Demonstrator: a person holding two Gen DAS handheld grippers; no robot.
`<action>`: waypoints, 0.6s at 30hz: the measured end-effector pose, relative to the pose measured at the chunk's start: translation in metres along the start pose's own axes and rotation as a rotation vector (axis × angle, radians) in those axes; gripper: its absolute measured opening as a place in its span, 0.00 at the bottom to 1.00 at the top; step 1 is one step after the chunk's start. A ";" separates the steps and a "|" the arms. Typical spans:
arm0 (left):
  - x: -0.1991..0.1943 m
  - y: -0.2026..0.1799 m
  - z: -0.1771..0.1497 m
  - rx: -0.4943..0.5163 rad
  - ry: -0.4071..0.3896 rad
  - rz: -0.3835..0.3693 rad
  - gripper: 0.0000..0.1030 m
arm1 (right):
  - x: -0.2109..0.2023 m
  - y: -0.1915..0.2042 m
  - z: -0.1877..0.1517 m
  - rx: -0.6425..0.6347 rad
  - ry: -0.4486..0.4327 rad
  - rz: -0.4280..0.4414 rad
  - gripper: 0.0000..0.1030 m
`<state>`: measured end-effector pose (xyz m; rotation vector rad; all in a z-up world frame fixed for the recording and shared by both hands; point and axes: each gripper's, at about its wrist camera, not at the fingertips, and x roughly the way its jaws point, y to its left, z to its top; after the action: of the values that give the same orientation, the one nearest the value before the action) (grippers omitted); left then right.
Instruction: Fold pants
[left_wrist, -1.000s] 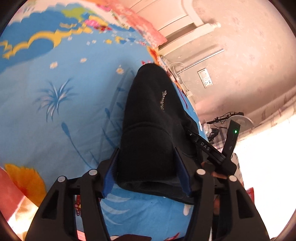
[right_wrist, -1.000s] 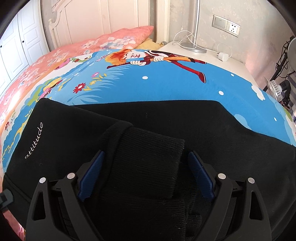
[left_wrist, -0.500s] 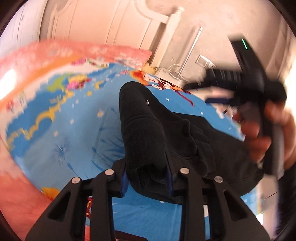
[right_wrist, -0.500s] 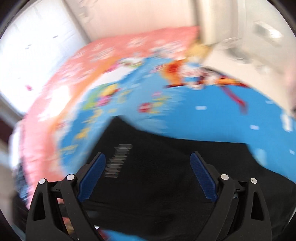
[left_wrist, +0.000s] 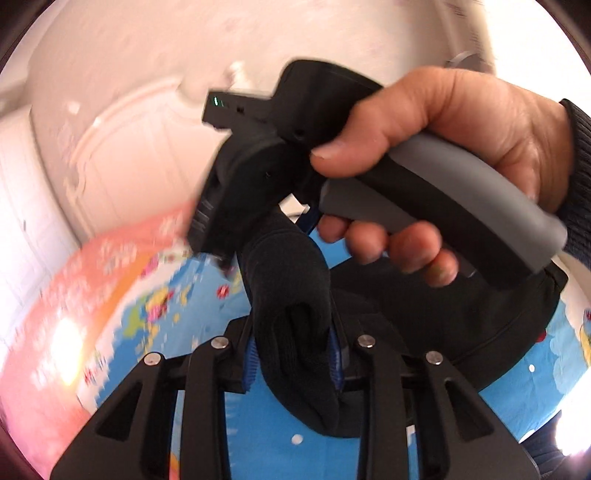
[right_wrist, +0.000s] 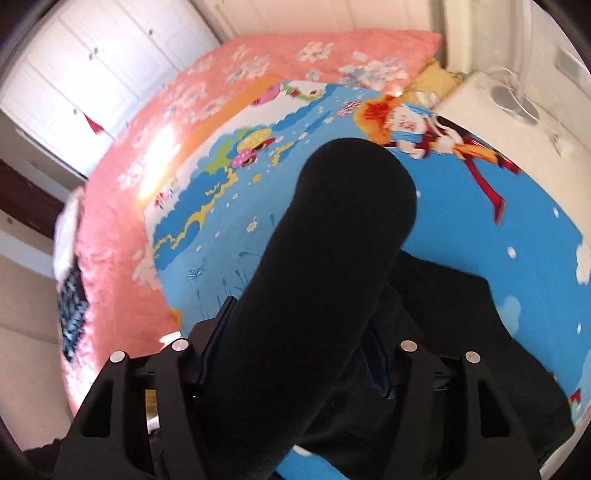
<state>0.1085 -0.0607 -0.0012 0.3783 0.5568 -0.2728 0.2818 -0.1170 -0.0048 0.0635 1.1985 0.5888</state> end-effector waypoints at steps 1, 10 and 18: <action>-0.002 -0.011 0.004 0.024 -0.013 -0.007 0.28 | -0.015 -0.013 -0.009 0.012 -0.027 -0.001 0.58; -0.006 -0.214 0.014 0.434 -0.187 -0.106 0.28 | -0.105 -0.201 -0.171 0.309 -0.228 -0.068 0.59; 0.024 -0.318 -0.058 0.710 -0.199 -0.109 0.43 | -0.073 -0.273 -0.243 0.445 -0.251 -0.016 0.58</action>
<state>-0.0102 -0.3244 -0.1468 0.9965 0.2683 -0.6086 0.1573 -0.4449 -0.1304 0.4902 1.0645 0.2806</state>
